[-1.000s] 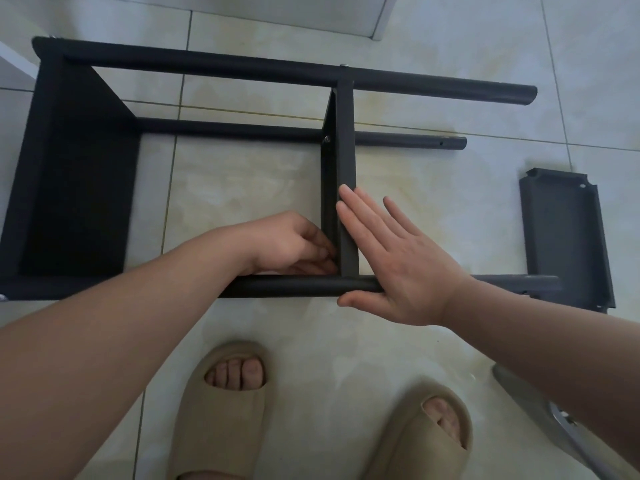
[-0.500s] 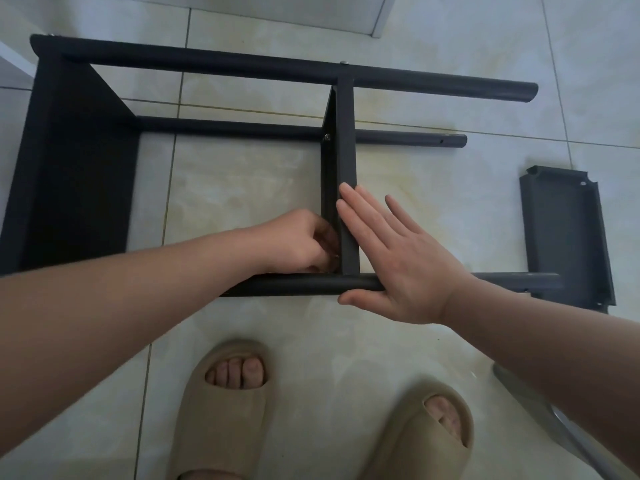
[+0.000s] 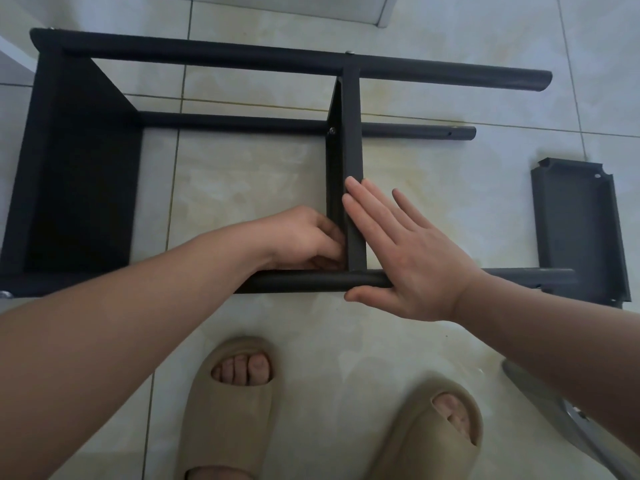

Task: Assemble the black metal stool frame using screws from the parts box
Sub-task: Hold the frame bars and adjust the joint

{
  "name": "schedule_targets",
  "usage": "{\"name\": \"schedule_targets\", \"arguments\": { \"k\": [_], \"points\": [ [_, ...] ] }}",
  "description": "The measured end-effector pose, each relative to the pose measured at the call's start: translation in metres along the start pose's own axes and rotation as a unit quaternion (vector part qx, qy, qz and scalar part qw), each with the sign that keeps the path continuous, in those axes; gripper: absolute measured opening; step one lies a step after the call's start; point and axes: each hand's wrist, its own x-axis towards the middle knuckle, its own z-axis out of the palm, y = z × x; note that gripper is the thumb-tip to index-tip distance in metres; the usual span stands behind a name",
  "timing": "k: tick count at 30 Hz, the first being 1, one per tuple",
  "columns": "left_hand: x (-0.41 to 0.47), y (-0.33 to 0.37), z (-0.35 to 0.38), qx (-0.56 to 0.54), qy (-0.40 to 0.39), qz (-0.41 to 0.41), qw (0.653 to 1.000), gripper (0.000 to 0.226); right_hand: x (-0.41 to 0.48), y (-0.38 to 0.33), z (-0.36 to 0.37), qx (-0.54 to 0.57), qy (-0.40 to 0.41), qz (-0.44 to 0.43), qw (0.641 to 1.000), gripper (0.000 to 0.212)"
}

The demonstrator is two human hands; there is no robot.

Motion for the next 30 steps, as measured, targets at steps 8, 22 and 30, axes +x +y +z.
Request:
{"name": "schedule_targets", "arguments": {
  "k": [8,22,30],
  "points": [
    [0.0027,-0.0011,-0.0024,-0.109,-0.058,-0.058,0.991,0.018,0.0,0.0006,0.0013,0.001,0.006,-0.002,1.0,0.104],
    [-0.0026,0.003,-0.001,-0.134,-0.068,-0.079,0.985,0.013,-0.0001,0.0011,0.0034,0.004,0.02,-0.002,1.0,0.104],
    [-0.0009,0.0016,-0.0011,-0.11,-0.073,-0.071,0.989,0.016,-0.0002,0.0012,0.0047,0.008,0.026,-0.004,1.0,0.104]
  ]
}}
